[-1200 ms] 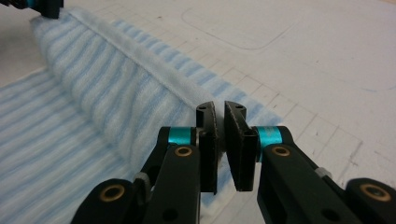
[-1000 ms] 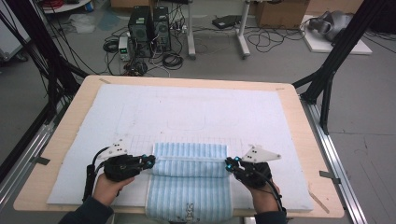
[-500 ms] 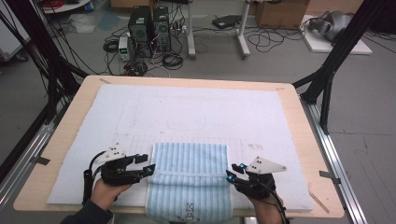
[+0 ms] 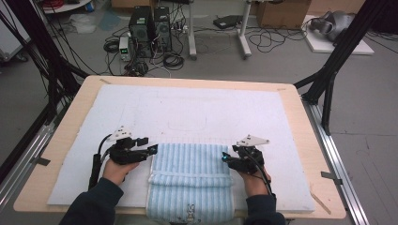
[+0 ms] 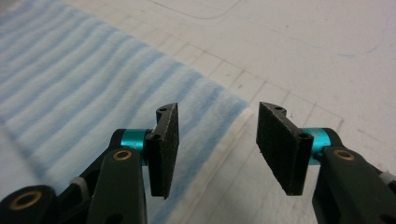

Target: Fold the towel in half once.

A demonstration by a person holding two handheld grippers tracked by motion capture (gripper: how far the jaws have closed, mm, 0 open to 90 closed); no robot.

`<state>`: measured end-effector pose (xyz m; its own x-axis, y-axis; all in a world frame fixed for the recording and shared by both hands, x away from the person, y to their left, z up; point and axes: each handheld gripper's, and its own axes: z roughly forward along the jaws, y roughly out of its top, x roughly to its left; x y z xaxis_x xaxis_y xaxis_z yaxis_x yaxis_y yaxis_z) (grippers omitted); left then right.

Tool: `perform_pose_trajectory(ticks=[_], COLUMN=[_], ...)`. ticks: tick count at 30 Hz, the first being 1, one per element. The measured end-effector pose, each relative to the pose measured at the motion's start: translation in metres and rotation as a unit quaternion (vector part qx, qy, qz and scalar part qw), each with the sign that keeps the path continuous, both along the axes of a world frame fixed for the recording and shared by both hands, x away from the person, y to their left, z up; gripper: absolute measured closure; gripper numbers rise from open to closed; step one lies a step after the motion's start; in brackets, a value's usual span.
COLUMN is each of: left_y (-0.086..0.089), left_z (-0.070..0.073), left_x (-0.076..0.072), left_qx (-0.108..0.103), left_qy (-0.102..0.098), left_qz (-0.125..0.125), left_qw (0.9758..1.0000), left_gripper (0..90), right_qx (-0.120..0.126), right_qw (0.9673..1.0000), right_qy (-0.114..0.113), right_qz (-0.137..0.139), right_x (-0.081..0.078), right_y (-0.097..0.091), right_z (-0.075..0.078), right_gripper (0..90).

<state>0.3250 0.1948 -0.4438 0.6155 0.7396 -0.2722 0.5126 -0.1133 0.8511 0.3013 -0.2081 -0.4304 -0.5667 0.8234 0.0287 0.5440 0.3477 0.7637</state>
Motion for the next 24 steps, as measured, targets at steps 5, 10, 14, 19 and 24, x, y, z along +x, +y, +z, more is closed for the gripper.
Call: perform_pose_trajectory(ticks=[5,10,14,19,24], left_y=[-0.012,-0.016,-0.022,-0.022,-0.019], left_z=[-0.009,-0.009,-0.009,-0.008,-0.001], left_x=[0.012,0.013,0.01,0.01,0.017], left_qx=[0.048,0.063,0.088,0.086,0.064], left_qy=[0.037,0.036,0.022,0.018,-0.021], left_qz=[0.001,-0.005,-0.028,-0.028,-0.014], left_qw=[0.9982,0.9973,0.9955,0.9957,0.9976], left_gripper=[38.7,48.8,79.0,86.1,86.2], right_qx=[-0.022,-0.018,-0.008,0.0,-0.013], right_qw=[0.9997,0.9994,0.9993,0.9985,0.9991], right_qy=[0.014,0.028,0.036,0.044,0.022], right_qz=[-0.005,-0.005,0.004,0.033,0.032], right_x=[0.014,0.021,0.021,0.019,0.023], right_y=[0.006,0.008,0.007,0.007,0.009], right_z=[-0.009,-0.014,-0.014,-0.013,-0.008], right_gripper=[45.8,48.7,55.9,85.7,86.0])
